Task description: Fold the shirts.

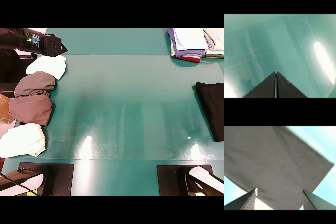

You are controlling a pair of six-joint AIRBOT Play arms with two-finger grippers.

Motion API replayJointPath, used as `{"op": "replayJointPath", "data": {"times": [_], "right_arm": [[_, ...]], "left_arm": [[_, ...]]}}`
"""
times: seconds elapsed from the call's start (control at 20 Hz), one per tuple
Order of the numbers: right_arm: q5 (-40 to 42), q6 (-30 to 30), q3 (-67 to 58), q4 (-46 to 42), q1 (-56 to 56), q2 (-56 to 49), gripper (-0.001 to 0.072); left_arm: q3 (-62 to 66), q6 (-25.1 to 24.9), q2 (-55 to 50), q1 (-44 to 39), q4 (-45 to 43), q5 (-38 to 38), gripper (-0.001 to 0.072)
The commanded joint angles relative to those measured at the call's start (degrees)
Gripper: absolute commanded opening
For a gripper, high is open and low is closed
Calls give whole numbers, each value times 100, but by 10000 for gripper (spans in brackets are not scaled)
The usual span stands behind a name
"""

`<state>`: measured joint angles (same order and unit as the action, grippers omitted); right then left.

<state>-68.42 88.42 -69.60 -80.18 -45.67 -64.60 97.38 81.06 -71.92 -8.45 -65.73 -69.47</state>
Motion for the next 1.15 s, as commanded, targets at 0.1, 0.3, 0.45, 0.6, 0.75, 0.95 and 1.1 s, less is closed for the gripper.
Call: {"op": "replayJointPath", "data": {"times": [0.1,0.3,0.45,0.6,0.75,0.95,1.1], "right_arm": [[-160,35,-623,1060,911,507,612],[-195,35,-619,1298,2826,772,611],[-138,35,-619,1261,4269,772,538],[199,33,-619,1261,5416,769,207],[411,35,-619,1261,6159,769,17],[389,44,-619,1268,6413,769,17],[367,46,-619,1268,6411,769,17]], "left_arm": [[-2,-7,-2,-2,-2,-74,20],[0,-4,-2,-2,-2,-90,20],[-2,-4,-2,-2,0,52,20],[0,-4,-2,-2,0,57,20],[0,-4,-2,-2,-2,55,20],[0,-7,-2,-2,0,55,20],[0,-4,-2,-2,-2,55,20]]}}
